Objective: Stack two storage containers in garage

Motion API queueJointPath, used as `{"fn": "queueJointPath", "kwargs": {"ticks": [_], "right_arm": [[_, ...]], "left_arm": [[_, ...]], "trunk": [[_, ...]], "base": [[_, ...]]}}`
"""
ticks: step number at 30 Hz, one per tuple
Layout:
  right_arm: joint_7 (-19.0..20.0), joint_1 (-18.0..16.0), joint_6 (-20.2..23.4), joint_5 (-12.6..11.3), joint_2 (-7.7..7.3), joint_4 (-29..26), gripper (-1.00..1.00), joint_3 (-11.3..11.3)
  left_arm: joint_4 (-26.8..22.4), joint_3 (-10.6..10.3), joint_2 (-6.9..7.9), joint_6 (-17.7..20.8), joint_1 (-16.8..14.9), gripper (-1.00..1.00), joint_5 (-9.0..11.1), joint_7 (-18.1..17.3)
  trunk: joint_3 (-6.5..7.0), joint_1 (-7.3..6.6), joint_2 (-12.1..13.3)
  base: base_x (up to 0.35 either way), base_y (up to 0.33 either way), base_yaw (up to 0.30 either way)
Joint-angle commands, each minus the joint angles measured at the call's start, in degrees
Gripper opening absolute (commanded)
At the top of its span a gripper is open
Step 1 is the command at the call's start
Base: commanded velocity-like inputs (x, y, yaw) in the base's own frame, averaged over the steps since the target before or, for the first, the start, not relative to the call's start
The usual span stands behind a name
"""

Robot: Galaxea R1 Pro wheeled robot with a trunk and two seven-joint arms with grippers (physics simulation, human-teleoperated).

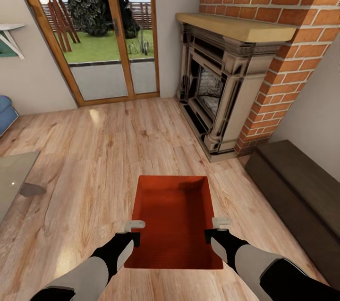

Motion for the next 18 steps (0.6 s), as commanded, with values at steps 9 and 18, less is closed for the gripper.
{"fn": "queueJointPath", "kwargs": {"ticks": [9, 18], "right_arm": [[-1.78, -0.04, -3.28, 0.75, 0.55, -0.11, -1.0, 4.18], [-2.38, -0.04, -3.28, 0.73, 0.55, -0.11, -1.0, 4.14]], "left_arm": [[0.12, 0.39, -0.2, 0.5, 0.0, -1.0, -0.38, 0.28], [0.12, 0.39, -0.2, 0.5, 0.0, -1.0, -0.38, 0.28]], "trunk": [[0.72, 0.03, -0.09], [1.53, 0.03, -0.09]], "base": [[0.0, 0.0, 0.0], [0.0, 0.0, 0.0]]}}
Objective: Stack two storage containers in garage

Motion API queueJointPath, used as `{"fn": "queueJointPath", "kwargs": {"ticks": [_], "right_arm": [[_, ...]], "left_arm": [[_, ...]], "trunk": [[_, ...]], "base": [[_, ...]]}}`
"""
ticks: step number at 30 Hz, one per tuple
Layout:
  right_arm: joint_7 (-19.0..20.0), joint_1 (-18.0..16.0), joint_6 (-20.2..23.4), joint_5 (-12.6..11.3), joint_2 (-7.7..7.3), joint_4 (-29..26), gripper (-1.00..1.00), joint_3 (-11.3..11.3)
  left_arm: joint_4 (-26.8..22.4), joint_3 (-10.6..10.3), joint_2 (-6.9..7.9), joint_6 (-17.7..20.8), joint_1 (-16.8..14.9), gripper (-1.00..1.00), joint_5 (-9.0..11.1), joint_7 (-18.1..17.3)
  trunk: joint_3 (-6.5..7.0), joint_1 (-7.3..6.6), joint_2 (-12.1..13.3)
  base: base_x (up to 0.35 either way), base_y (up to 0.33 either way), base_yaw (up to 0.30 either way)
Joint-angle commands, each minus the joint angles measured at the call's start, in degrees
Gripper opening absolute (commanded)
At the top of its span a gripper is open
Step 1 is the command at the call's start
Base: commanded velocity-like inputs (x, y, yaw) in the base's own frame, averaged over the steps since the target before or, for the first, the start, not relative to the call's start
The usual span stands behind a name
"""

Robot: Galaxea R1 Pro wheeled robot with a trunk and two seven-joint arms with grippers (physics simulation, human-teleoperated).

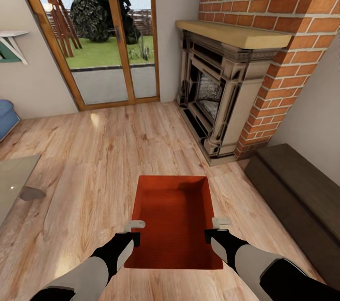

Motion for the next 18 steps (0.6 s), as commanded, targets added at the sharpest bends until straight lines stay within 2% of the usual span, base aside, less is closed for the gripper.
{"fn": "queueJointPath", "kwargs": {"ticks": [1, 18], "right_arm": [[-2.52, -0.04, -3.25, 0.72, 0.56, -0.14, -1.0, 4.17], [-2.55, -0.04, -3.25, 0.74, 0.56, -0.14, -1.0, 4.15]], "left_arm": [[0.11, 0.39, -0.2, 0.49, 0.0, -1.0, -0.36, 0.29], [0.11, 0.39, -0.2, 0.4, 0.0, -1.0, -0.36, 0.29]], "trunk": [[0.0, 0.03, -0.1], [1.53, 0.03, -0.1]], "base": [[0.0, 0.0, 0.0], [0.0, 0.0, 0.0]]}}
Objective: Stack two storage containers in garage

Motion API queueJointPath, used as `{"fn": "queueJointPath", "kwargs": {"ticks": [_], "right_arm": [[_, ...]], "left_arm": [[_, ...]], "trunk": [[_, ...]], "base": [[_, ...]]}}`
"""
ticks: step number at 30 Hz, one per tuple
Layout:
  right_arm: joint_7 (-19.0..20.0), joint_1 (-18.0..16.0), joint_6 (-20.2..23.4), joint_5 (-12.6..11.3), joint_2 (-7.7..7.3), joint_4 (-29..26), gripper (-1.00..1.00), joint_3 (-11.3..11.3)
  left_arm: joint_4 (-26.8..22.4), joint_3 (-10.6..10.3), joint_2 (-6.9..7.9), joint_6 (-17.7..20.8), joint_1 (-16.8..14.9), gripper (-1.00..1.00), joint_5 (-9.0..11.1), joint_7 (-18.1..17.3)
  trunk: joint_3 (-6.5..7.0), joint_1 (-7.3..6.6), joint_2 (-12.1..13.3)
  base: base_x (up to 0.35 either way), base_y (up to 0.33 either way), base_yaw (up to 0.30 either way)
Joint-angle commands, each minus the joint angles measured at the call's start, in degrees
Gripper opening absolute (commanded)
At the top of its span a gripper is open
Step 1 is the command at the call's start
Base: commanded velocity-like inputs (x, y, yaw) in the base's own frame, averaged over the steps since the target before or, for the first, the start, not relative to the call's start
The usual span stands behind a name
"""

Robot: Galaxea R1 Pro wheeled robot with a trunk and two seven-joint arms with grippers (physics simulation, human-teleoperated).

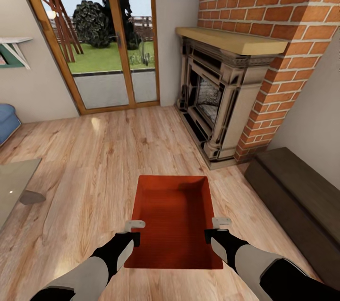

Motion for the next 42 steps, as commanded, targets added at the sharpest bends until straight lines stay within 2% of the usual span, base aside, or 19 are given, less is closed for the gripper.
{"fn": "queueJointPath", "kwargs": {"ticks": [1, 42], "right_arm": [[-2.56, -0.04, -3.16, 0.71, 0.56, -0.15, -1.0, 4.17], [-2.56, -0.04, -3.25, 0.72, 0.56, 0.03, -1.0, 4.17]], "left_arm": [[0.11, 0.39, -0.2, 0.48, 0.0, -1.0, -0.36, 0.29], [0.11, 0.39, -0.2, 0.48, -0.01, -1.0, -0.36, 0.29]], "trunk": [[-0.01, 0.03, -0.1], [3.69, 0.03, -0.1]], "base": [[0.0, 0.0, 0.0], [0.0, 0.0, 0.0]]}}
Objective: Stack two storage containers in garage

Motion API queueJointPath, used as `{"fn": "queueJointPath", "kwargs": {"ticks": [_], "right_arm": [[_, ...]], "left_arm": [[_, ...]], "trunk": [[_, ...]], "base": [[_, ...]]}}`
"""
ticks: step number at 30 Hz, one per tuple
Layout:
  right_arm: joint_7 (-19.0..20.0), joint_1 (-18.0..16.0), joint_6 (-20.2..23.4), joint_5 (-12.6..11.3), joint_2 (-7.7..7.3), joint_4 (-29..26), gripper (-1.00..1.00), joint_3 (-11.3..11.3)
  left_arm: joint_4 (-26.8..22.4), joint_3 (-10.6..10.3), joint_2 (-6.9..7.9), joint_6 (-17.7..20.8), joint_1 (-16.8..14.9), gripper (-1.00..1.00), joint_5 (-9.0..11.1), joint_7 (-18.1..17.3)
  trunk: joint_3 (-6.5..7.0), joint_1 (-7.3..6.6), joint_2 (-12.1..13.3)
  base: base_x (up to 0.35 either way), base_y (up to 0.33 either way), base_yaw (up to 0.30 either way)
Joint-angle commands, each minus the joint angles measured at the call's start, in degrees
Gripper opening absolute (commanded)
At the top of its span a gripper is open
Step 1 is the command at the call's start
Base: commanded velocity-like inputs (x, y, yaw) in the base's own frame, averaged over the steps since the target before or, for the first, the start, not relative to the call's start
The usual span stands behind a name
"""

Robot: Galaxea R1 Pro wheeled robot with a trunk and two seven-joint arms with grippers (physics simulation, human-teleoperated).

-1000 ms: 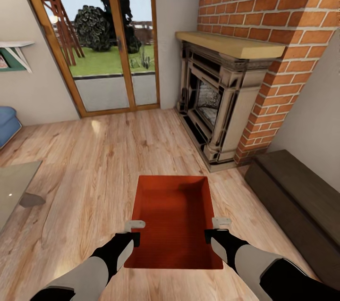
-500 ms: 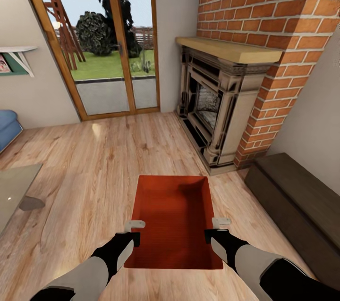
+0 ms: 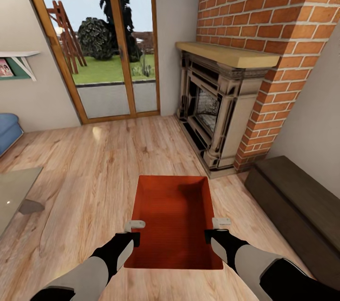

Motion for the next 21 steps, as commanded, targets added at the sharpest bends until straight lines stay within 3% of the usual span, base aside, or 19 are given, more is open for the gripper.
{"fn": "queueJointPath", "kwargs": {"ticks": [1, 21], "right_arm": [[-2.6, -0.04, -3.1, 0.69, 0.51, -0.14, -1.0, 4.28], [-2.6, -0.04, -3.1, 0.69, 0.51, -0.14, -1.0, 4.28]], "left_arm": [[0.12, 0.47, -0.22, 0.46, -0.01, -1.0, -0.37, 0.29], [0.12, 0.47, -0.22, 0.46, -0.01, -1.0, -0.37, 0.29]], "trunk": [[-0.02, 0.03, -0.11], [1.79, 0.03, -0.11]], "base": [[0.0, 0.0, 0.0], [0.0, 0.0, 0.0]]}}
